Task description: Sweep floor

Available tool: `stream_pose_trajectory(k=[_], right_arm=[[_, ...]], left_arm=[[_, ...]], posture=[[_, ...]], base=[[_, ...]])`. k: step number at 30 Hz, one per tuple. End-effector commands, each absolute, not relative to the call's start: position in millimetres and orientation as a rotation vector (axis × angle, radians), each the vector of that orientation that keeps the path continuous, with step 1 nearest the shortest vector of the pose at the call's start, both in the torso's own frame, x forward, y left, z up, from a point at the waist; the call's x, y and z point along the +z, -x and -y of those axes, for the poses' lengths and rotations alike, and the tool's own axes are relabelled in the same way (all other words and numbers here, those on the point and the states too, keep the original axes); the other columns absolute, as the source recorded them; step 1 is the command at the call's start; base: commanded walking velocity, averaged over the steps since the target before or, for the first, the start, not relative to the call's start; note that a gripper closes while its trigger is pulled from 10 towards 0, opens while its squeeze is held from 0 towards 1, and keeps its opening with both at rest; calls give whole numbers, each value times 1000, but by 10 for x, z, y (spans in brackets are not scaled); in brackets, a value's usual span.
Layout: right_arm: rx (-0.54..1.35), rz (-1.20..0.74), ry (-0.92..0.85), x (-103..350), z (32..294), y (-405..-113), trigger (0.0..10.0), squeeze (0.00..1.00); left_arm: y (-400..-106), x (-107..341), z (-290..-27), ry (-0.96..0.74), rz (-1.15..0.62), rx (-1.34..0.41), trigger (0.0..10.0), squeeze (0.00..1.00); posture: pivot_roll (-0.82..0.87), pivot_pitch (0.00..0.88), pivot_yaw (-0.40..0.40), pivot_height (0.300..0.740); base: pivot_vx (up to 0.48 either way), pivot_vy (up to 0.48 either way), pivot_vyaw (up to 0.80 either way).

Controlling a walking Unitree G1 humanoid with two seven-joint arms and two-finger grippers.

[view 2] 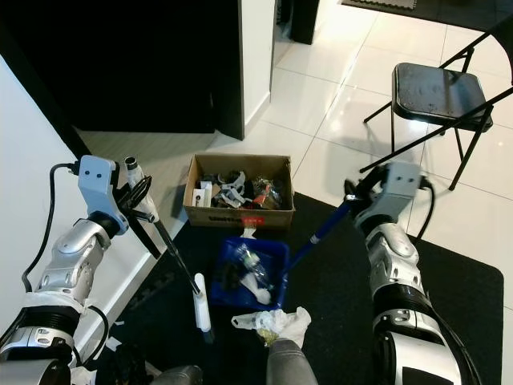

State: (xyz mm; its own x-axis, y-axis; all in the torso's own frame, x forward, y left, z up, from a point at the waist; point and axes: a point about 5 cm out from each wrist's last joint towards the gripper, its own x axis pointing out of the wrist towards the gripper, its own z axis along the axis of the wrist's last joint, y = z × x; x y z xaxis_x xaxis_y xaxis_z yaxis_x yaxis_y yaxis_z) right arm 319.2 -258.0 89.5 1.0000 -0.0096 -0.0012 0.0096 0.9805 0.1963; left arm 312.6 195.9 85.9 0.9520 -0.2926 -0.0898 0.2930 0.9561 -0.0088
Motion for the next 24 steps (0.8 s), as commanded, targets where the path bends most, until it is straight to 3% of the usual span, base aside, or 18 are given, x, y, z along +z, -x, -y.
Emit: stream_pose_trajectory(k=[1,7,17,24], right_arm=[[-6,108,-203,1052,2561,-3225,10000,0],[-20,126,-254,1054,2538,-3233,10000,0],[-101,162,-583,968,2583,-3202,10000,0],[-132,168,-590,982,2661,-3199,10000,0]], left_arm=[[-3128,898,-2021,2,-74,-281,10000,0],[-3137,911,-2031,-1,-71,-283,10000,0],[-3140,914,-2049,-6,-71,-281,10000,0],[-3153,924,-2050,-8,-68,-283,10000,0]], posture=[[6,9,35,740],[8,9,36,740],[10,6,40,740],[6,8,44,740]], base=[[0,0,0],[0,0,0],[0,0,0],[0,0,0]])
